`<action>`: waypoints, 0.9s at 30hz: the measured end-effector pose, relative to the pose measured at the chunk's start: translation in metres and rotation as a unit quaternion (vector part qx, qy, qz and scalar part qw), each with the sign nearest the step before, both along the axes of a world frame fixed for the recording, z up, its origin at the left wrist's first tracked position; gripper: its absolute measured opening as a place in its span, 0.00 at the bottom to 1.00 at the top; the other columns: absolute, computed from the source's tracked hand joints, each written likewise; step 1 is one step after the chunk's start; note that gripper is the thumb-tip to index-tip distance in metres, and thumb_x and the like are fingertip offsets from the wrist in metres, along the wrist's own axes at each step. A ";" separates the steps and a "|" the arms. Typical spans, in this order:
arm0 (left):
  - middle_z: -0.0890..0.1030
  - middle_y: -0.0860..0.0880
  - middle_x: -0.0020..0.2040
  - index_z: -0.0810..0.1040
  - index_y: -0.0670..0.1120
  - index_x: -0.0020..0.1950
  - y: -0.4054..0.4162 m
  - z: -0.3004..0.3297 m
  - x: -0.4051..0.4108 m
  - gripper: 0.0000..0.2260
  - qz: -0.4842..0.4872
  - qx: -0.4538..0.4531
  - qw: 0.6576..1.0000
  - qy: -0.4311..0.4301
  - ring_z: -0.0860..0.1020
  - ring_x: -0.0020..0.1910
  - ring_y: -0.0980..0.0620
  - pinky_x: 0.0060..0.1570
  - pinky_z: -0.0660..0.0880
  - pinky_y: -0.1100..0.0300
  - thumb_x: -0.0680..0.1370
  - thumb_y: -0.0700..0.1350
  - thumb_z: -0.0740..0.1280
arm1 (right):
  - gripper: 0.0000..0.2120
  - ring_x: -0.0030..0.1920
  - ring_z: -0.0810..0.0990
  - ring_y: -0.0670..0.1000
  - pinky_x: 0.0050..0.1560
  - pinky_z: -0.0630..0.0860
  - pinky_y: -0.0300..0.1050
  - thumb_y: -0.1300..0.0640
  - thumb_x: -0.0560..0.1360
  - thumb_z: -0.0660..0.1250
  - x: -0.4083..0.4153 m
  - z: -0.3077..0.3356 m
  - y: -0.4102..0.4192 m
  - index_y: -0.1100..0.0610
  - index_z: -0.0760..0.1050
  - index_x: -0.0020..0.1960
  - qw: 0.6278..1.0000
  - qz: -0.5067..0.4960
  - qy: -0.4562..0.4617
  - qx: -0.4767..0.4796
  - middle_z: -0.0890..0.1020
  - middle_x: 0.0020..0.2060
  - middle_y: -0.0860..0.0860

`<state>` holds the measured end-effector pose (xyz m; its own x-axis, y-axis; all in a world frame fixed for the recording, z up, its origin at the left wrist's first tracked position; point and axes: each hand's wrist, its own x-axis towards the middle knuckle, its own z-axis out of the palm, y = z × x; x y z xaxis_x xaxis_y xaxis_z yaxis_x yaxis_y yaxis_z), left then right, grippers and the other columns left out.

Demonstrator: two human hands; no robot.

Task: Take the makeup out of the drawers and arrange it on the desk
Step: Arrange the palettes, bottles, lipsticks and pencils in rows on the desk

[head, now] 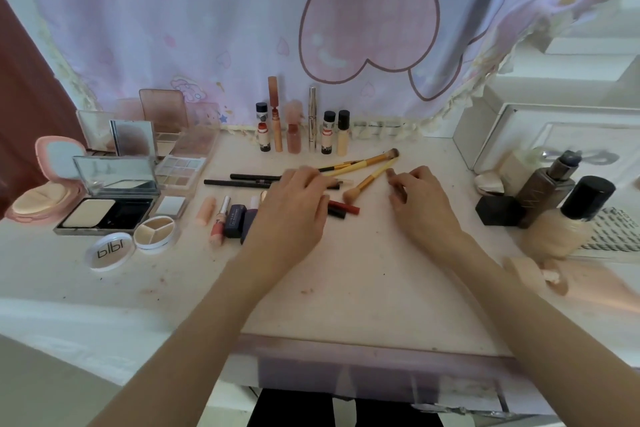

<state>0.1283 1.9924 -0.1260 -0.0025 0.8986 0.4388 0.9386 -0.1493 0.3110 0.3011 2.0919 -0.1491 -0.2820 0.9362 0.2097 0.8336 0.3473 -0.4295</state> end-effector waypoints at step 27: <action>0.73 0.42 0.56 0.74 0.39 0.58 0.141 0.010 -0.024 0.11 0.011 -0.313 0.939 0.140 0.73 0.53 0.46 0.55 0.71 0.56 0.79 0.41 0.58 | 0.08 0.44 0.58 0.44 0.41 0.52 0.38 0.64 0.79 0.54 -0.009 0.012 0.051 0.55 0.67 0.55 0.956 0.234 -0.148 0.097 0.69 0.48 0.48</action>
<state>0.1042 2.1335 -0.1161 0.0127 0.9818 -0.1893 0.9974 0.0010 0.0720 0.2925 2.1432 -0.1371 -0.7341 0.6451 0.2120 0.6429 0.7608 -0.0889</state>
